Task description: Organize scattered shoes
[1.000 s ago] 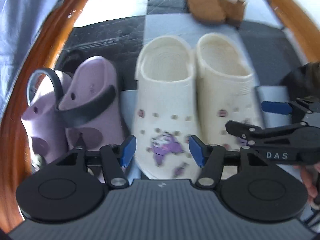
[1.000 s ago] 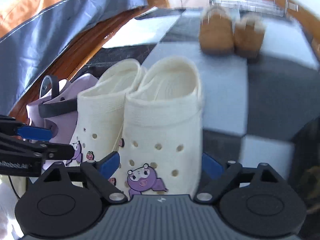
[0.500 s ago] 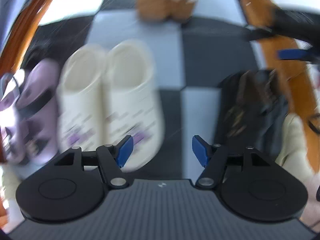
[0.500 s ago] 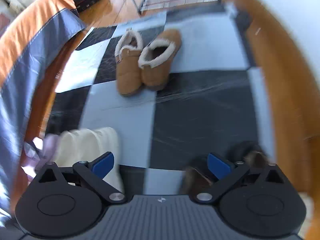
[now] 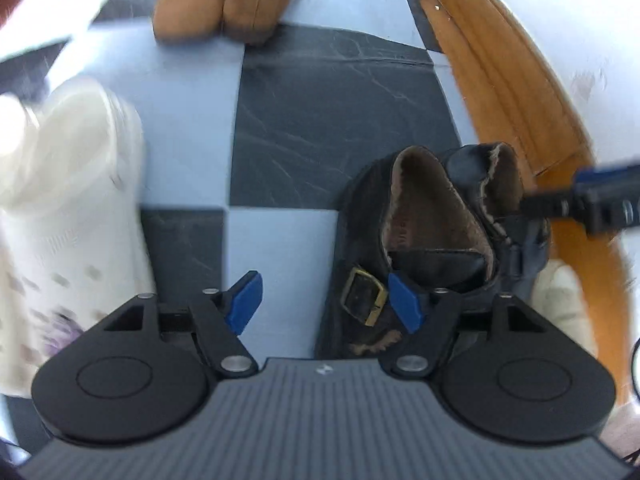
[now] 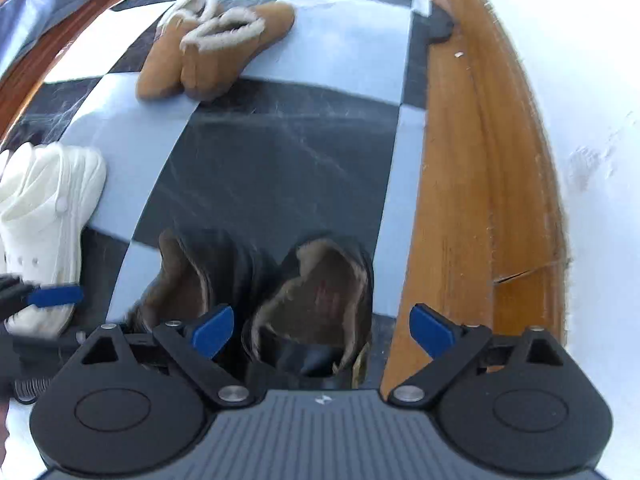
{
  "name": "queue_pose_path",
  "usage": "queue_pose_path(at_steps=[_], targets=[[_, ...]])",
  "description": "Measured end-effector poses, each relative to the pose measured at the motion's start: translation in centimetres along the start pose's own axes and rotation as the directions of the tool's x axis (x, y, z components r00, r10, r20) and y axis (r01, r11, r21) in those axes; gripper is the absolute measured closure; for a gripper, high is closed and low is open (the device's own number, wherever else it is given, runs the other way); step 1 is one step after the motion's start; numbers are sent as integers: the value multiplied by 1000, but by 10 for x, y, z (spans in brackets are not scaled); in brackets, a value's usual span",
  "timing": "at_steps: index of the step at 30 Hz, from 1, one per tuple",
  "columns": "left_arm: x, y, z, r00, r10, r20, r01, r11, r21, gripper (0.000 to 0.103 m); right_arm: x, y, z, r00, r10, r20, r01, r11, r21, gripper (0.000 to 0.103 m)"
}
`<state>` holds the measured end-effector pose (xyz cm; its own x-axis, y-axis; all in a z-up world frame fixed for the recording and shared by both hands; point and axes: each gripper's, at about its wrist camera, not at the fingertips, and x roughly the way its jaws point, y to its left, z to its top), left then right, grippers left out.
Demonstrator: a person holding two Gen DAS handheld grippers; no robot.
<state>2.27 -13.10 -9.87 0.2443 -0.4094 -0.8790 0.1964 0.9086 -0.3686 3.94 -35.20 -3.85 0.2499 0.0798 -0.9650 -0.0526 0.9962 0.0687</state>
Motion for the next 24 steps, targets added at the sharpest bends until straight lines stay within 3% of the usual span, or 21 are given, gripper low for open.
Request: queue_pose_path(at_steps=[3,6,8,10,11,12,14,18,20,24], targets=[[12,8,2,998,-62,10,62,996,-70,25,22,-18,-6,994,95,-60,-90,993,77,7],[23,4,1,997,-74,37,76,995,-59,25,56,-24,-10,981,147,-126,-131,984,124,0],[29,1,-1,998,-42,49,44,998,-43,22,64,-19,-12,987,107,-116,-97,991,94,0],[41,-9,-7,995,48,87,-48,999,5,25,75,-16,-15,990,91,-111,-82,993,84,1],[44,-15,-9,992,68,102,-72,997,37,31,77,-16,-17,990,93,-102,-84,992,91,3],[45,-22,-10,991,67,118,-75,995,62,50,75,-15,-19,991,89,-97,-81,993,90,8],[45,-34,-11,990,55,127,-67,993,95,69,70,-13,-21,993,75,-89,-67,994,92,13],[42,-45,-3,987,104,120,-117,987,112,71,67,-6,-21,996,35,-80,-22,987,159,14],[36,-37,3,990,83,110,-92,993,79,71,66,-6,-17,995,53,-87,-32,974,226,15],[16,-24,16,989,64,136,-72,996,54,86,62,1,-4,991,101,-85,-76,964,257,17]])
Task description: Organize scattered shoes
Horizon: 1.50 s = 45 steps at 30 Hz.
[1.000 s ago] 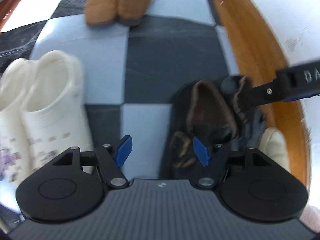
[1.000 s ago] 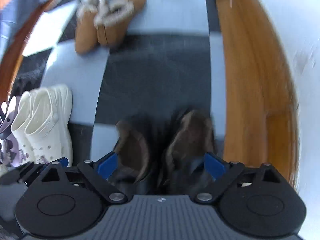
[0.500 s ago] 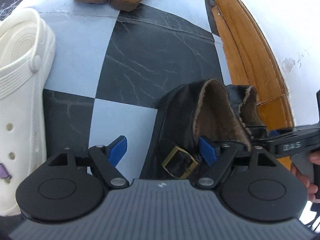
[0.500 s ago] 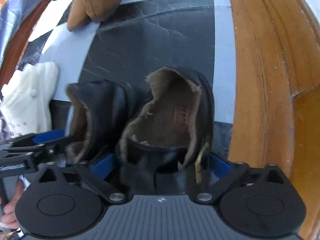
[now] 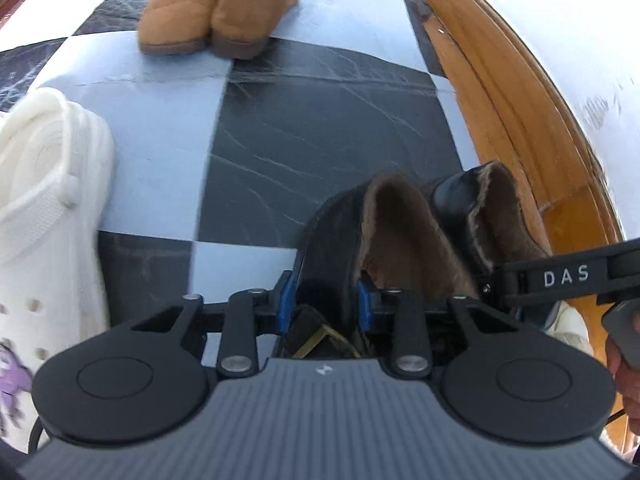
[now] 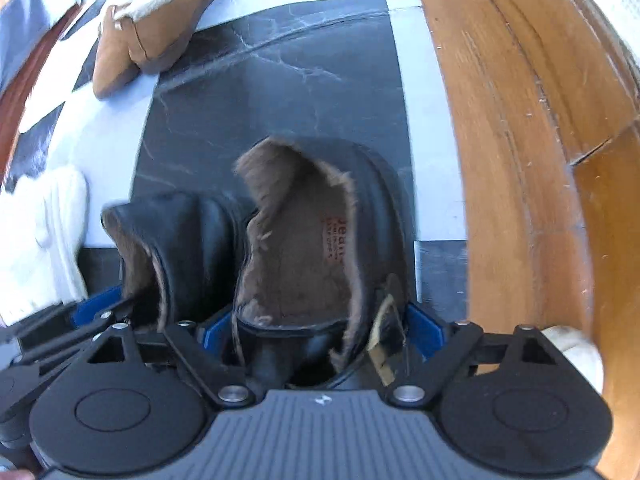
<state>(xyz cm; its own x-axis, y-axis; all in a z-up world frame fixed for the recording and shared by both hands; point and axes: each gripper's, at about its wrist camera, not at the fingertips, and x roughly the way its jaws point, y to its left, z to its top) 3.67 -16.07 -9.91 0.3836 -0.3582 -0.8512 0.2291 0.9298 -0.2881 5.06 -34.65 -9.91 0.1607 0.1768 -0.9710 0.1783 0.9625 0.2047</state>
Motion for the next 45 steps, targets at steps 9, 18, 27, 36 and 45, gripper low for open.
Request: queue_pose_path(at_steps=[9,18,27,36,45], targets=[[-25,27,26,1000,10,1,-10,998,-55,83,9,62,15,1000,-28,7,28,998,-56,14],[-61,64,32,911,-156,-382,59,966,-253,51,-48,88,33,998,-27,-63,16,986,-168,10],[-159,81,42,940,46,-338,-119,972,-201,49,-92,84,35,977,143,-158,-118,981,155,10],[-270,44,39,932,330,-149,-299,933,199,36,-182,164,-17,981,-5,195,67,947,-314,5],[-292,59,-27,984,177,24,-178,968,178,31,-126,159,-80,921,-28,388,162,934,-319,6]])
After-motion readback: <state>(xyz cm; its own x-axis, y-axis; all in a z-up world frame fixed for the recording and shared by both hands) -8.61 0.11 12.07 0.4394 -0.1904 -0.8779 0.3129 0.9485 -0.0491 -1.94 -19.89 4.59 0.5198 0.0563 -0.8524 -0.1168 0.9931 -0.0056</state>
